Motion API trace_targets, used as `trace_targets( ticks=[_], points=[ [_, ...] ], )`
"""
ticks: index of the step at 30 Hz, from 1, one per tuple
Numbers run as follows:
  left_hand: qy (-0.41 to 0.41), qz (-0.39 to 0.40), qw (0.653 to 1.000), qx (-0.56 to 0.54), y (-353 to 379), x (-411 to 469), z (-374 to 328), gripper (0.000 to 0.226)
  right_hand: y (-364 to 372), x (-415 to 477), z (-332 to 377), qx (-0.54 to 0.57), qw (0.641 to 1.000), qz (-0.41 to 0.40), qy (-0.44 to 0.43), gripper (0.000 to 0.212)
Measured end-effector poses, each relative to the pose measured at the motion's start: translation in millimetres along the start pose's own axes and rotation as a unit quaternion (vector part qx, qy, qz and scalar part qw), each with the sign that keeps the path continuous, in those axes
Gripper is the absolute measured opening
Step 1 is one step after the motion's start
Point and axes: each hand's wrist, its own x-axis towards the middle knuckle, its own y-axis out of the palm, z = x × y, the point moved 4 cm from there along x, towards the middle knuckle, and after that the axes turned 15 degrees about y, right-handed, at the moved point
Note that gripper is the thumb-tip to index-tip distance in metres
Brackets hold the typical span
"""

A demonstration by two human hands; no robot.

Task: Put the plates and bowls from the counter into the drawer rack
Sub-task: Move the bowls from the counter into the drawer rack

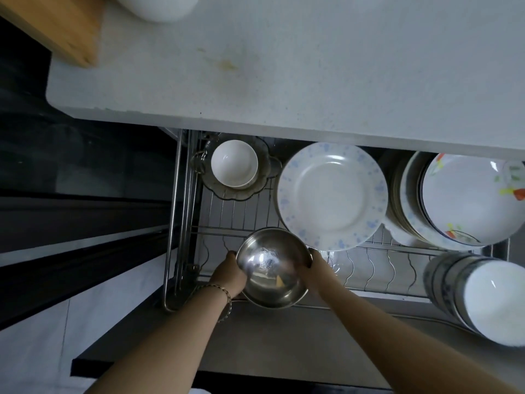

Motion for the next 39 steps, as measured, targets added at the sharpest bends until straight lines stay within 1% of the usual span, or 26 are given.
trace_targets(
  ticks=[2,4,5,7,9,11,12,14,15,16,17,19,20,22,24,26,29,33,35,37,39],
  points=[
    [-0.013,-0.011,1.0,-0.004,-5.0,-4.9,-3.8,0.042,-8.5,-10.0,2.4,-0.018,1.0,-0.012,0.018,0.058],
    [0.005,-0.056,0.998,-0.012,-19.1,-14.9,-17.9,0.052,-20.5,-25.6,5.1,-0.071,0.997,-0.033,0.021,0.055],
    [0.034,-0.098,0.994,-0.018,-31.2,-21.7,-29.8,0.054,-27.9,-37.1,9.6,-0.1,0.994,-0.044,0.015,0.052],
    [0.107,-0.188,0.975,-0.051,-62.6,-39.4,-60.1,0.049,-43.9,-65.2,27.4,-0.15,0.987,-0.051,-0.026,0.047],
    [0.183,-0.274,0.939,-0.1,-102.7,-58.4,-94.2,0.043,-64.4,-98.4,58.3,-0.157,0.982,-0.059,-0.089,0.043],
    [0.247,-0.359,0.888,-0.148,-148.0,-77.6,-128.7,0.038,-90.9,-137.4,100.0,-0.108,0.977,-0.072,-0.168,0.036],
    [0.271,-0.393,0.861,-0.174,-170.8,-85.3,-144.6,0.037,-104.1,-158.5,123.0,-0.062,0.974,-0.065,-0.206,0.03],
    [0.302,-0.438,0.814,-0.233,-212.5,-93.0,-171.3,0.036,-125.4,-199.3,168.8,0.044,0.969,-0.009,-0.245,0.018],
    [0.308,-0.447,0.801,-0.253,-230.4,-92.7,-182.4,0.034,-132.9,-218.0,191.7,0.079,0.964,0.02,-0.254,0.018],
    [0.305,-0.448,0.797,-0.265,-247.0,-91.0,-192.9,0.034,-138.4,-233.5,215.4,0.097,0.958,0.038,-0.266,0.024],
    [0.298,-0.443,0.797,-0.283,-261.6,-87.4,-201.4,0.036,-141.1,-246.0,238.3,0.109,0.954,0.052,-0.276,0.035],
    [0.254,-0.405,0.806,-0.349,-281.6,-77.0,-213.4,0.043,-138.2,-256.3,278.4,0.136,0.946,0.073,-0.284,0.056],
    [0.222,-0.378,0.815,-0.379,-287.4,-70.2,-216.3,0.046,-134.1,-255.6,294.4,0.144,0.945,0.076,-0.282,0.061],
    [0.184,-0.33,0.824,-0.422,-295.8,-61.7,-218.7,0.046,-125.0,-248.1,316.2,0.156,0.944,0.073,-0.283,0.06],
    [0.188,-0.299,0.824,-0.443,-302.5,-59.7,-218.8,0.043,-119.5,-239.2,326.8,0.188,0.934,0.074,-0.295,0.053],
    [0.198,-0.283,0.832,-0.433,-303.9,-61.3,-216.1,0.043,-119.1,-232.2,323.1,0.216,0.926,0.08,-0.298,0.055],
    [0.215,-0.254,0.85,-0.408,-286.0,-76.3,-214.2,0.04,-126.3,-229.8,287.2,0.235,0.922,0.082,-0.295,0.053],
    [0.233,-0.179,0.892,-0.343,-222.7,-107.1,-218.4,0.049,-142.9,-232.2,197.4,0.229,0.928,0.086,-0.282,0.043],
    [0.253,-0.149,0.902,-0.316,-180.5,-122.2,-221.9,0.052,-152.4,-231.3,146.3,0.217,0.935,0.067,-0.272,0.042],
    [0.272,-0.12,0.905,-0.305,-136.6,-135.4,-227.6,0.053,-161.7,-224.4,95.7,0.209,0.944,0.049,-0.249,0.048],
    [0.288,-0.093,0.907,-0.294,-93.7,-142.9,-230.8,0.056,-171.7,-214.7,49.1,0.221,0.95,0.033,-0.22,0.043]
  ],
)
